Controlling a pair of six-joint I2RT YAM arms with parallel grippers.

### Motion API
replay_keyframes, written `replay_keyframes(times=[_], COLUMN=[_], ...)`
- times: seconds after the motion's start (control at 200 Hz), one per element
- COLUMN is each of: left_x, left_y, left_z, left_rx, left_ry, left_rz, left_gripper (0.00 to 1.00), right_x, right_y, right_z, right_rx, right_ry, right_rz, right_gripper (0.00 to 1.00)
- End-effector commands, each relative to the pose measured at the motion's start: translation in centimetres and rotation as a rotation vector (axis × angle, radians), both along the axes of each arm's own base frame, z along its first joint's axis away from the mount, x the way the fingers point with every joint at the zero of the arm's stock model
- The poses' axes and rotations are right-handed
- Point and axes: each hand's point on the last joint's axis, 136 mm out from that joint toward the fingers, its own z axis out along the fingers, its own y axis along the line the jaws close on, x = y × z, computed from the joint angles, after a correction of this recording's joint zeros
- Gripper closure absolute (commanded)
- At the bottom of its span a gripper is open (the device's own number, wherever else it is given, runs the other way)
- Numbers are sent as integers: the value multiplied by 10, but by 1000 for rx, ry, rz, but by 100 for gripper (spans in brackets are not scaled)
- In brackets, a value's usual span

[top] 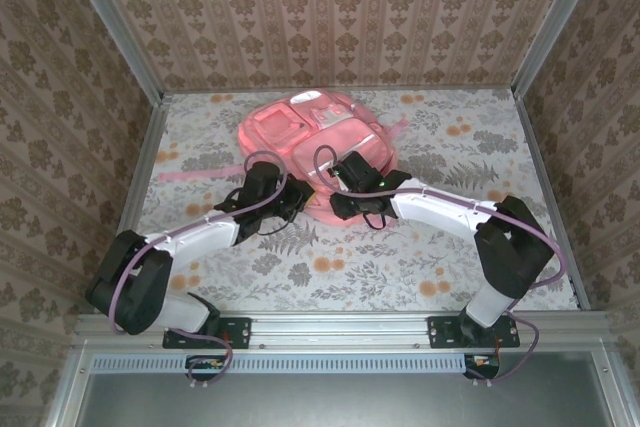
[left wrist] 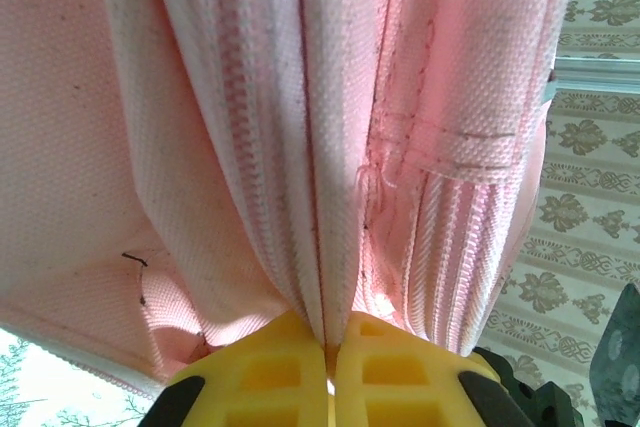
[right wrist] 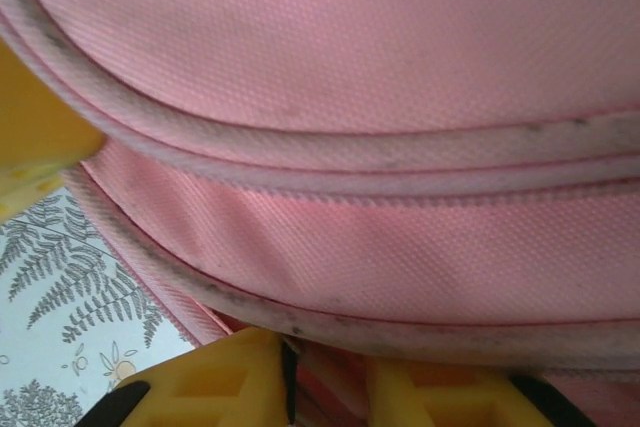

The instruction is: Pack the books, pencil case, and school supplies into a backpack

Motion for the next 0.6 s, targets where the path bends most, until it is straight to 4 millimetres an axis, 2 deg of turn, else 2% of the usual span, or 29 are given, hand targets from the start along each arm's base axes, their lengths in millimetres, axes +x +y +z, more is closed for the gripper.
replay_keyframes(times=[0.0, 0.165, 0.285, 0.47, 0.595], left_x=[14, 14, 14, 18, 21], left_y=[4, 6, 12, 30, 42], left_z=[36, 36, 32, 24, 22], left_rx=[-33, -23, 3, 38, 62], left_ry=[-115, -116, -105, -93, -89], left_rz=[18, 19, 29, 50, 56], left_gripper=[94, 94, 95, 97, 98], right_x=[5, 5, 7, 11, 13], right_y=[-17, -13, -19, -47, -73], right_z=[11, 13, 20, 21, 18], right_rx=[-83, -78, -96, -199, -255], right_ry=[-45, -39, -59, -95, -76], right_rz=[-3, 14, -13, -80, -142], right_gripper=[78, 85, 87, 87, 87])
